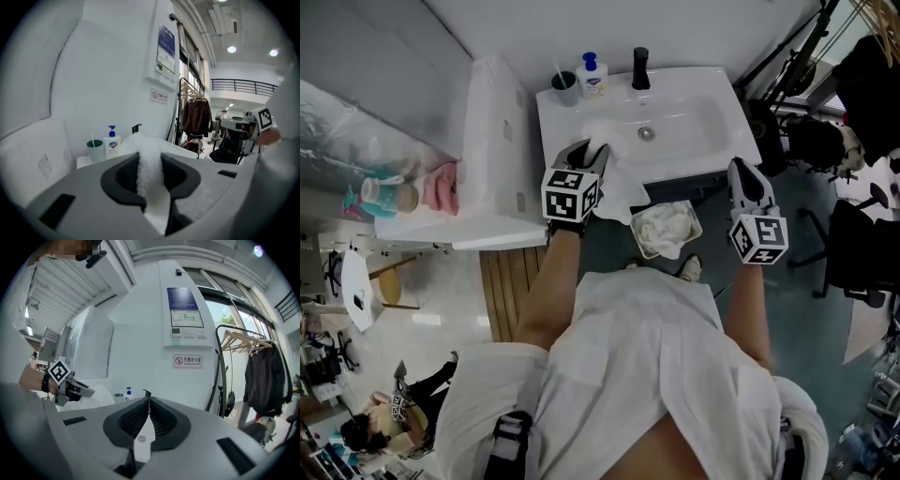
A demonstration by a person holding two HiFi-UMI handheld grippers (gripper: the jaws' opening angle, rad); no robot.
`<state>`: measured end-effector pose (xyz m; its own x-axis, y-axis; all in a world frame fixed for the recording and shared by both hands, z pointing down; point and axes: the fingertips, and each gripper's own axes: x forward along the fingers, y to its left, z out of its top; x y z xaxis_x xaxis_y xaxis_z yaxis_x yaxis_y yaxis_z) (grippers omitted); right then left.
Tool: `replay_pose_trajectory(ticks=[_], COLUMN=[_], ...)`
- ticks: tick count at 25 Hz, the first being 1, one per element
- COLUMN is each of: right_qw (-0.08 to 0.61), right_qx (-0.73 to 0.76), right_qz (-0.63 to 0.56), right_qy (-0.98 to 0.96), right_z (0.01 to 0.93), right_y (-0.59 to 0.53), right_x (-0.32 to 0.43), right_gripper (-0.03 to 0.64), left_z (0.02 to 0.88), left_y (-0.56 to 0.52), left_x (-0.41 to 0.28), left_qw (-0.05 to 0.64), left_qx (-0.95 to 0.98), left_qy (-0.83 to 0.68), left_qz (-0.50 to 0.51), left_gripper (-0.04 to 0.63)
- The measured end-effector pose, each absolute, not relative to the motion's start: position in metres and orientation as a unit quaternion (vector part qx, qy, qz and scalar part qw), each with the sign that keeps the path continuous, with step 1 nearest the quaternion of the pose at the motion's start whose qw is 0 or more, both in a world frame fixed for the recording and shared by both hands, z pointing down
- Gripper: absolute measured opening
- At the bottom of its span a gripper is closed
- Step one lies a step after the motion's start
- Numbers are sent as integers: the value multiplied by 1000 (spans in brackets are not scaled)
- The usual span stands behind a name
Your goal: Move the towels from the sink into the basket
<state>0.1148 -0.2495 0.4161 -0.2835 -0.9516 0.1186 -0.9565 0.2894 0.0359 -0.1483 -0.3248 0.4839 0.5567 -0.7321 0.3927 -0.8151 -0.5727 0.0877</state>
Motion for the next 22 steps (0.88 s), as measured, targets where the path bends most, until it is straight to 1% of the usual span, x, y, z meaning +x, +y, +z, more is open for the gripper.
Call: replay_pose_trajectory(ticks=[13, 22], right_qw=[53, 52], right_qx=[612, 626], right_qz=[-1, -6], right_qy=[-789, -778], right_z=[395, 389], right_y=[-242, -222], right_x=[129, 156], right_gripper=[31, 31], left_z=[395, 358], left_y=[-322, -307], left_x=[-127, -80], left_qw=[61, 34], left_qx=[903, 921], left_qy=[-417, -384], left_qz=[86, 56], left_gripper=[106, 106])
